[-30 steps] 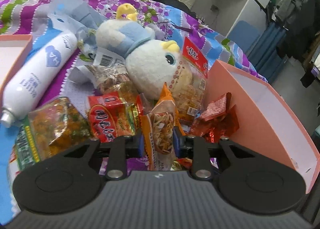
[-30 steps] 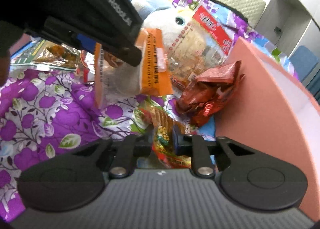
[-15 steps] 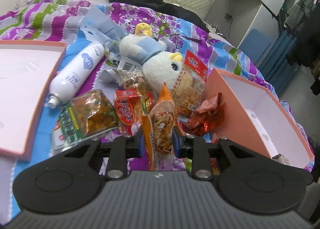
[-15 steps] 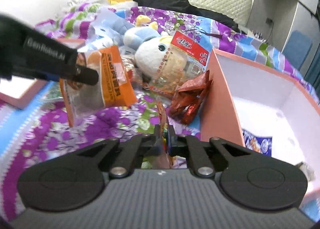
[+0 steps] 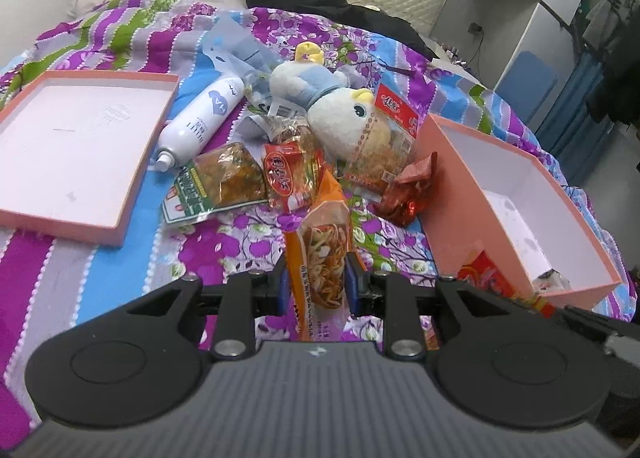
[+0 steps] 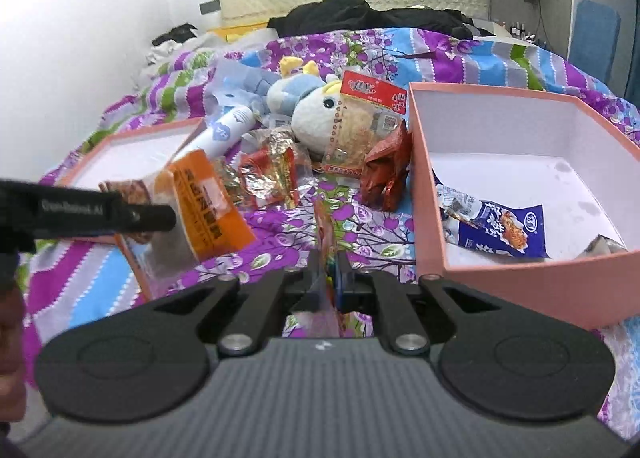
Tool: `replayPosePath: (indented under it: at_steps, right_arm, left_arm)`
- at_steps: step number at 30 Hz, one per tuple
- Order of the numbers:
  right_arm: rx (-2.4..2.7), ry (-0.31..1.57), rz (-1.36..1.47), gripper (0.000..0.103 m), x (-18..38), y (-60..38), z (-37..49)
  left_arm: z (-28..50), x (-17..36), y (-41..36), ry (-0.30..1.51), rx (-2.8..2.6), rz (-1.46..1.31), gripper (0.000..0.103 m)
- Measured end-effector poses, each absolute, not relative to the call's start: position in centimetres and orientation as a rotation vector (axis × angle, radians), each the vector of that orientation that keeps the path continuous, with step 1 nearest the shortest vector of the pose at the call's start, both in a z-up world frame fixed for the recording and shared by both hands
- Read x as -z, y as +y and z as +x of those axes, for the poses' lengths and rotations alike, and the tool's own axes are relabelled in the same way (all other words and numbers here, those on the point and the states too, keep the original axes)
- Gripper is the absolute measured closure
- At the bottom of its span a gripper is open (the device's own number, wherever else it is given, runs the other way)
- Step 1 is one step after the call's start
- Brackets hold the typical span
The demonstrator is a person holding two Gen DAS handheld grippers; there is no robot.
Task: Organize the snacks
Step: 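Lift the orange snack bag with the left gripper toward the pink box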
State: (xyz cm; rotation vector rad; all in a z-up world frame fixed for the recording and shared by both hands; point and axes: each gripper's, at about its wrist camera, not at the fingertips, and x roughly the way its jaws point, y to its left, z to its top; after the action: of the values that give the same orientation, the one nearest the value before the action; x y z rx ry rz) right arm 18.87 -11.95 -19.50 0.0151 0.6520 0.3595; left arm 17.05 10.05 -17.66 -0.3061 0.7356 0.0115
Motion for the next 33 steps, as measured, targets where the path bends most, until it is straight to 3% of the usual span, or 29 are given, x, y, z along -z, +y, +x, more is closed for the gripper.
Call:
replayPosePath:
  at_steps: [18,33]
  right_arm:
    - [-0.299,0.564,0.069,0.094,14.0,-16.7,13.1]
    - [-0.168,0.463,0.056,0.094,10.5,-22.8,15.0]
  left_arm:
    - [12.4,12.7,5.8,0.742,0.063,-0.274,0.074]
    - [19.1,7.6,0.7,0.664,0.205,-0.293,0.074]
